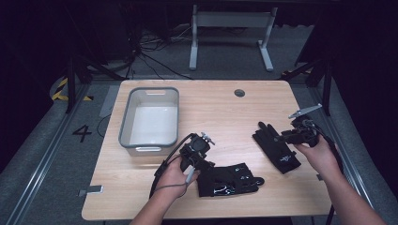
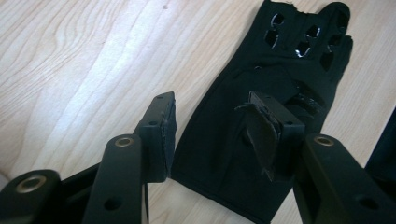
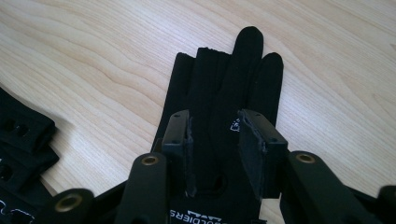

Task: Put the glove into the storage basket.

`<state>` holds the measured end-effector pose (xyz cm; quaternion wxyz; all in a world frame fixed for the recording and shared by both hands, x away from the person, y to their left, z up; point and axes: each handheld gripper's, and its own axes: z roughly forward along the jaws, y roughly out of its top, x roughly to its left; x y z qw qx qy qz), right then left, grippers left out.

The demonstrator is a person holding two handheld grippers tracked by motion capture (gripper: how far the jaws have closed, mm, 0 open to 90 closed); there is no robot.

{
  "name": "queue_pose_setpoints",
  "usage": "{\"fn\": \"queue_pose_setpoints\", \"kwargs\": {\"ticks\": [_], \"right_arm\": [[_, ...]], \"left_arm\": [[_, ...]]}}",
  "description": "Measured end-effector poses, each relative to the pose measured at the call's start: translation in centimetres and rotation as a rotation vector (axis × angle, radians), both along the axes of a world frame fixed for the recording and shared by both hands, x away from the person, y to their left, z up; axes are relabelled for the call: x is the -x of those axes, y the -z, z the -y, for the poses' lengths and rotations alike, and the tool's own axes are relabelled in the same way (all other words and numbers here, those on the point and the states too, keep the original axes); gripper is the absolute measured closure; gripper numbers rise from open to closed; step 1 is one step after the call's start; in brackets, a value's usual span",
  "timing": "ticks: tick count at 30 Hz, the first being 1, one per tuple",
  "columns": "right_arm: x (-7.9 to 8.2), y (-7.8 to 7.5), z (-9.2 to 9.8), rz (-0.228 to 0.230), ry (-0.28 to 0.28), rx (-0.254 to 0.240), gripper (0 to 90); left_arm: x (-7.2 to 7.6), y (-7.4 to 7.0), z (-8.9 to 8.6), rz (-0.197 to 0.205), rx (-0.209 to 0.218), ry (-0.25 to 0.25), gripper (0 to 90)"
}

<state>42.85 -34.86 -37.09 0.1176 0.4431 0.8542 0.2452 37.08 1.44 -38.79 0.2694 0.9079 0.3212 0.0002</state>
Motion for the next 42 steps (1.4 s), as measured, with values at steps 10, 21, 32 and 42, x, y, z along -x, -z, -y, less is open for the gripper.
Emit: {"fn": "queue_pose_setpoints", "kwargs": {"ticks": [10,21,32,42], "right_arm": [[-1.1,0.3,-0.9,-0.025,-0.074,0.034,67.8],[-0.9,1.7,-1.6,-0.071,-0.159,0.139,65.1],[-2.0,3.6,-1.0,-0.129,-0.112,0.137,58.8],[-1.2,3.1,-0.6,-0.126,-0.099,0.138,60.1]], "left_arm": [[0.5,0.0,0.7,-0.002,-0.006,0.028,54.2],[0.7,0.2,0.5,-0.009,-0.009,0.018,54.0],[0.7,0.3,0.1,-0.015,-0.007,0.010,53.5],[0.7,0.2,0.1,-0.009,-0.003,0.010,53.6]]}}
